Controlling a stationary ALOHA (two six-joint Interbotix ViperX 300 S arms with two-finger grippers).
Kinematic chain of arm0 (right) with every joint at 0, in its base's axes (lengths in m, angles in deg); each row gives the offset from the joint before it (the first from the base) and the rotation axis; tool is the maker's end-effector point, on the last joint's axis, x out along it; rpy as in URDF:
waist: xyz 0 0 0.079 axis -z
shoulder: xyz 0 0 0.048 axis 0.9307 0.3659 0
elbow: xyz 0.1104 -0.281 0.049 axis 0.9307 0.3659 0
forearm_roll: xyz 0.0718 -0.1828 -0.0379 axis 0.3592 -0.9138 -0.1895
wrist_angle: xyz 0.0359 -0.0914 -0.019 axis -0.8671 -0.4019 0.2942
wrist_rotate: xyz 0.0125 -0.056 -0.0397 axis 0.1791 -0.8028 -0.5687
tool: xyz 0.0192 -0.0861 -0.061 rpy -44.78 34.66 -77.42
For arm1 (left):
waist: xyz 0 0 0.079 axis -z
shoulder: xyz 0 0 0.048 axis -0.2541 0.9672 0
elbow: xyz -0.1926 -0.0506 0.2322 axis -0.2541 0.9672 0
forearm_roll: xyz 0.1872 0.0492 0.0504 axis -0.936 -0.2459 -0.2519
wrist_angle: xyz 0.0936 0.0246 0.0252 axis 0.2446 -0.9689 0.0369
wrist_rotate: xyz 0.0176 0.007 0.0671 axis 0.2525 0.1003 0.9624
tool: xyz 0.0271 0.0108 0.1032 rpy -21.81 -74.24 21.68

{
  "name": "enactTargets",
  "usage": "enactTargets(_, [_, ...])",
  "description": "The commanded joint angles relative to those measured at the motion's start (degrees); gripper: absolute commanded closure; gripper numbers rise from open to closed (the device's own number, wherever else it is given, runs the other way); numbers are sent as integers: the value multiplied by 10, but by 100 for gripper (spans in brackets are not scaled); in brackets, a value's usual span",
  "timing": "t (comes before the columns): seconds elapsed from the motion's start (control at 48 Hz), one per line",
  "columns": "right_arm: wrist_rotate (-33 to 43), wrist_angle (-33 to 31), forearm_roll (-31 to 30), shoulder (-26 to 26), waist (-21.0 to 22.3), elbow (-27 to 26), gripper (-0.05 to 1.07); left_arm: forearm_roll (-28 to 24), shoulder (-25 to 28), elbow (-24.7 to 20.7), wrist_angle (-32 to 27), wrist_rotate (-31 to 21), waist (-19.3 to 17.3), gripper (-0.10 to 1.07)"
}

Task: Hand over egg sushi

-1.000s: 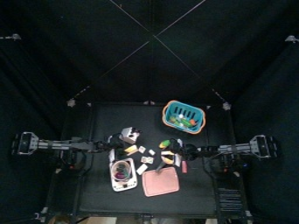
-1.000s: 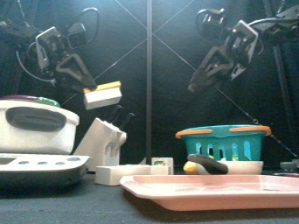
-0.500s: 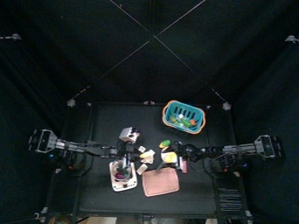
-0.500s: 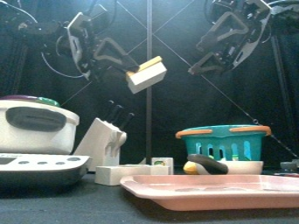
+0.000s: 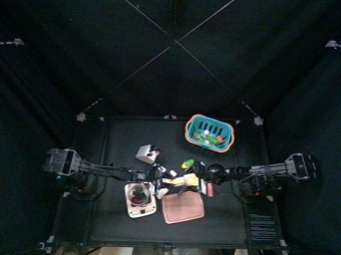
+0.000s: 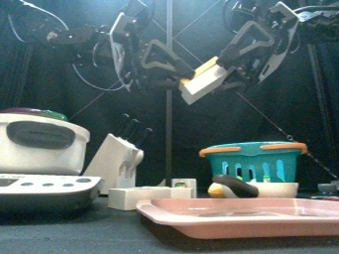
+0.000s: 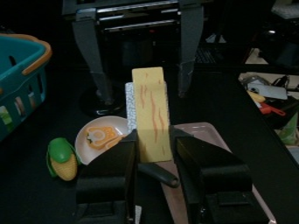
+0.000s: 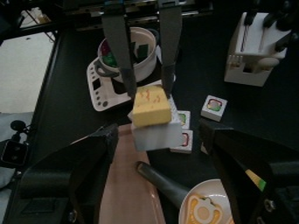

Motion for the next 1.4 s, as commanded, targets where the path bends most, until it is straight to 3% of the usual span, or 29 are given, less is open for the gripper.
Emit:
enactTargets(0.0, [0,4,1,1,0,-14,1,-3,6,-25,8,2,1,48])
enactTargets(0.292, [0,4,-3,17,-4,-14,1,-4,13,-35,8,8,-3,60])
enactTargets(0.479, [0,3,0,17,-2,-19,3,-4,14,-35,11,8,-3,61])
enactTargets(0.625, [2,4,4,17,-1,-21,9,-4,14,-36,11,8,-3,61])
enactTargets(0.938, [0,4,10,17,-4,-13,35,-3,13,-35,12,8,-5,61])
enactTargets(1.375, [0,4,9,14,-1,-16,39,-2,14,-28,16,8,-5,61])
